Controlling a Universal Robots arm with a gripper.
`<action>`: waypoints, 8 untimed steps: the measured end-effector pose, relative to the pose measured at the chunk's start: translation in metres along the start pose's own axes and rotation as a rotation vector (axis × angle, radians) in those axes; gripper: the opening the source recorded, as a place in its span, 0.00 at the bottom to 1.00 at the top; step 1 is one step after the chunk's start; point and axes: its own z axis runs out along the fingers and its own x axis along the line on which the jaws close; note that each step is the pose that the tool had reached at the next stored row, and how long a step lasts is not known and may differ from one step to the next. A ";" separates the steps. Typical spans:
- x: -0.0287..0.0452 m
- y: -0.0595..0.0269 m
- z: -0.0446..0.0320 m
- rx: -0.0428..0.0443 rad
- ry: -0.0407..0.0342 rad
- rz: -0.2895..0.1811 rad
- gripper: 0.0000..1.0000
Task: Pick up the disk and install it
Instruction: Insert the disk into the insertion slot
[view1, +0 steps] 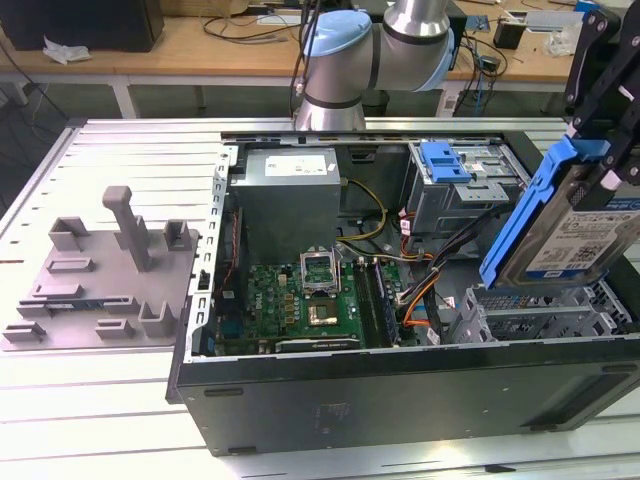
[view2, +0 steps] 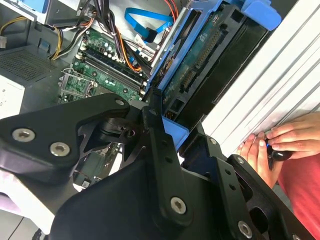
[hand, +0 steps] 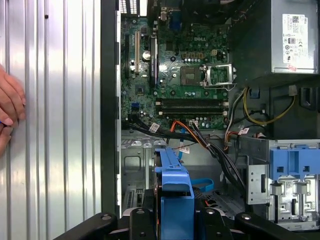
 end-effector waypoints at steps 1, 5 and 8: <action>0.0000 -0.0001 0.0002 0.0000 -0.0001 0.000 0.37; 0.0001 -0.0005 0.0011 -0.0001 0.0000 -0.001 0.37; 0.0002 -0.0008 0.0018 0.0000 -0.0001 -0.001 0.37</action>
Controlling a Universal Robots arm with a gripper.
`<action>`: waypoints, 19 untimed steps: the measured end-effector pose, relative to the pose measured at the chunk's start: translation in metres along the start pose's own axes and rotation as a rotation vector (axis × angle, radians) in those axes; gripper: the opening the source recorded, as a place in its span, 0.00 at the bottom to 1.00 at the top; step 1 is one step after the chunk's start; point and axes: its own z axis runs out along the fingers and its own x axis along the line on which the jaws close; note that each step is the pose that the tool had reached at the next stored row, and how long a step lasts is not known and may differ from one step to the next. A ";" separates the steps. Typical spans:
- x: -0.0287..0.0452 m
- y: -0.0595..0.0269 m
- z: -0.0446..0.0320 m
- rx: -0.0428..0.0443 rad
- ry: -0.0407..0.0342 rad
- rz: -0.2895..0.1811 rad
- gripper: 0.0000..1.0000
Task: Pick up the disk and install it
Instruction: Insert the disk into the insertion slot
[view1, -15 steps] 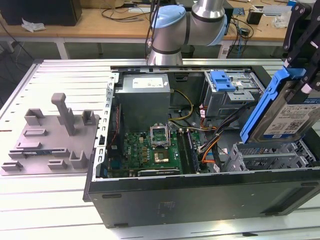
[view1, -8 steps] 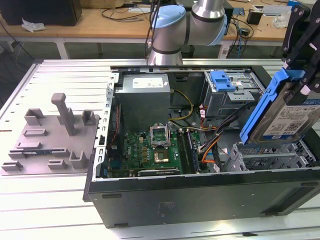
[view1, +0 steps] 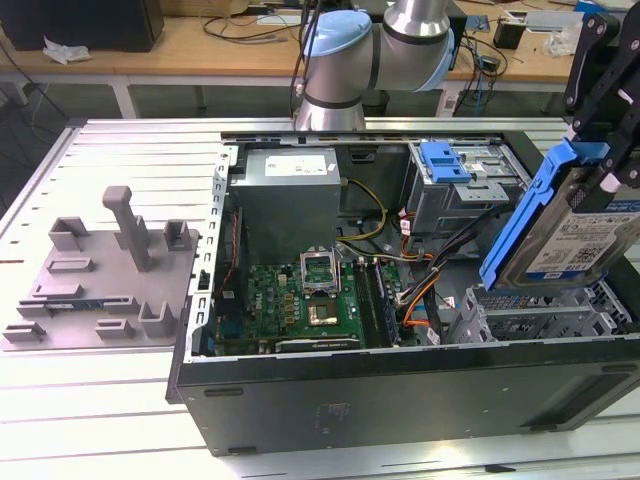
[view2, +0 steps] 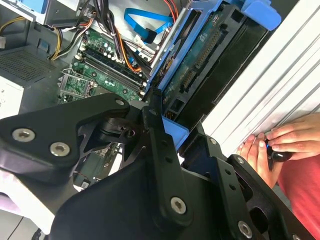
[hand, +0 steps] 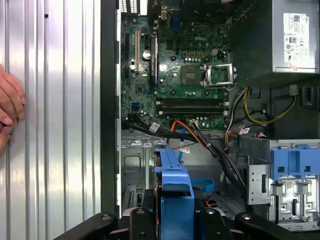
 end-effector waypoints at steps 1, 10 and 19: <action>0.0001 0.0000 0.0002 0.0000 0.0001 0.000 0.37; 0.0019 -0.0001 0.0033 0.0000 -0.0001 -0.001 0.37; 0.0030 -0.0002 0.0063 -0.0001 0.0000 -0.001 0.37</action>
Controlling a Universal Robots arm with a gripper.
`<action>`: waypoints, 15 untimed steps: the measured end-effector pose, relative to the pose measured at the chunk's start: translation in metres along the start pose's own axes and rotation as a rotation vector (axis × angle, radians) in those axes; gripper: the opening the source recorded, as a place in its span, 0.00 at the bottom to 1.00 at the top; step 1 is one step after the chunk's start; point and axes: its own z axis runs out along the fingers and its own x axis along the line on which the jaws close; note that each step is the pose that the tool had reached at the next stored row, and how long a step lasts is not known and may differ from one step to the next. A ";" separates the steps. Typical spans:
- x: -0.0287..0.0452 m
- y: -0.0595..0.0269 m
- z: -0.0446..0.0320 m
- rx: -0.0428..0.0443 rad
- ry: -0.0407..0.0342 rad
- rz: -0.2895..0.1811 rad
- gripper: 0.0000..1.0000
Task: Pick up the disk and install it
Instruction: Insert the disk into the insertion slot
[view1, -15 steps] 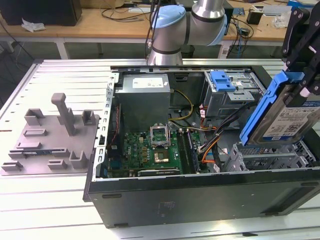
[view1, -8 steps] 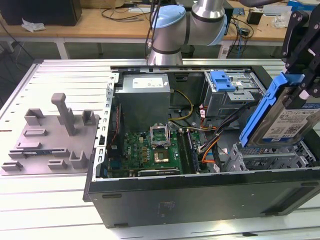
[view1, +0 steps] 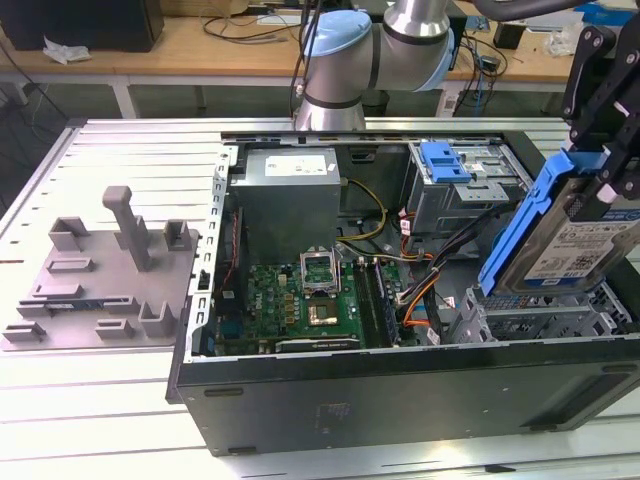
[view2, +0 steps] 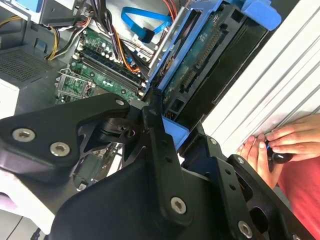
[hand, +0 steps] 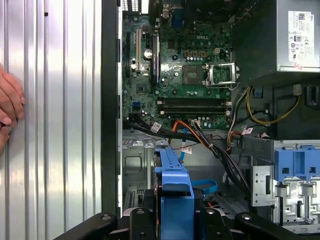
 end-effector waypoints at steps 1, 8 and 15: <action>0.0001 0.0000 0.0002 0.0000 0.0000 0.000 0.37; 0.0005 -0.0002 0.0027 0.0000 0.0000 -0.001 0.37; 0.0009 -0.0011 0.0049 0.0000 0.0000 -0.001 0.37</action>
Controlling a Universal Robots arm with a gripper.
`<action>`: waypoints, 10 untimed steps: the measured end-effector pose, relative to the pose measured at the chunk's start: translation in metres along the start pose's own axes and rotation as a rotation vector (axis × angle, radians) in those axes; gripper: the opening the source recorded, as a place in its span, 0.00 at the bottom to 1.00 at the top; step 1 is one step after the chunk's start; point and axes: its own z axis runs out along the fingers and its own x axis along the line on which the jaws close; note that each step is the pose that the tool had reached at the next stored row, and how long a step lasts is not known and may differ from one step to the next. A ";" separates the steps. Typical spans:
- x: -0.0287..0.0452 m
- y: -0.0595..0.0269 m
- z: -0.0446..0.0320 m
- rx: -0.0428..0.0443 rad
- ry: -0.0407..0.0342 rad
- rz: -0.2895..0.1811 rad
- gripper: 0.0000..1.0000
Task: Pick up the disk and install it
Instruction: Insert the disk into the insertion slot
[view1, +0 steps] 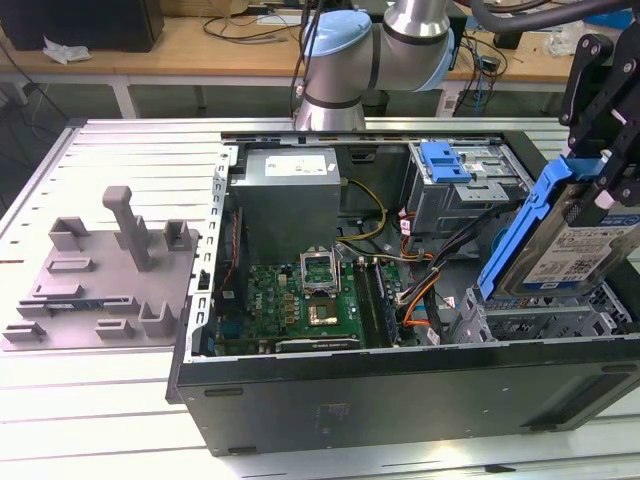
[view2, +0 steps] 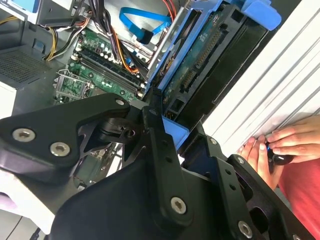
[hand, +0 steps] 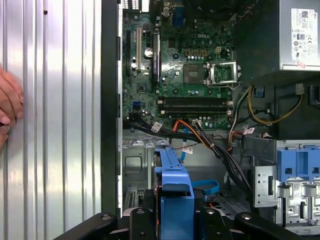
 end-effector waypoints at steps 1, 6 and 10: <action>0.0001 -0.0002 0.0004 0.0000 0.0000 0.000 0.37; 0.0003 -0.0003 0.0018 0.0000 0.0000 0.000 0.37; 0.0004 -0.0003 0.0028 0.0000 0.0001 0.000 0.37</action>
